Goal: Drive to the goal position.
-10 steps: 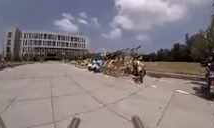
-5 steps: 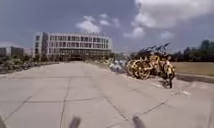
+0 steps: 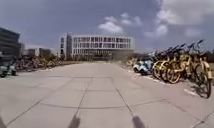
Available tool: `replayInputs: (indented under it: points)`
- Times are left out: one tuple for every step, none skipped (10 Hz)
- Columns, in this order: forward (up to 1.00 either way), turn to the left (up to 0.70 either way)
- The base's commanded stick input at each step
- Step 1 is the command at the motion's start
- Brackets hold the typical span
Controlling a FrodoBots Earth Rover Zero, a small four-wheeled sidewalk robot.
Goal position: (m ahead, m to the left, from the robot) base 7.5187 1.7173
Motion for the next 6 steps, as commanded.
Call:
replayInputs:
  points:
    - [0.70,0.00]
    - [0.70,0.00]
    - [0.70,0.00]
    - [0.70,0.00]
    - [0.70,0.00]
    - [0.70,0.00]
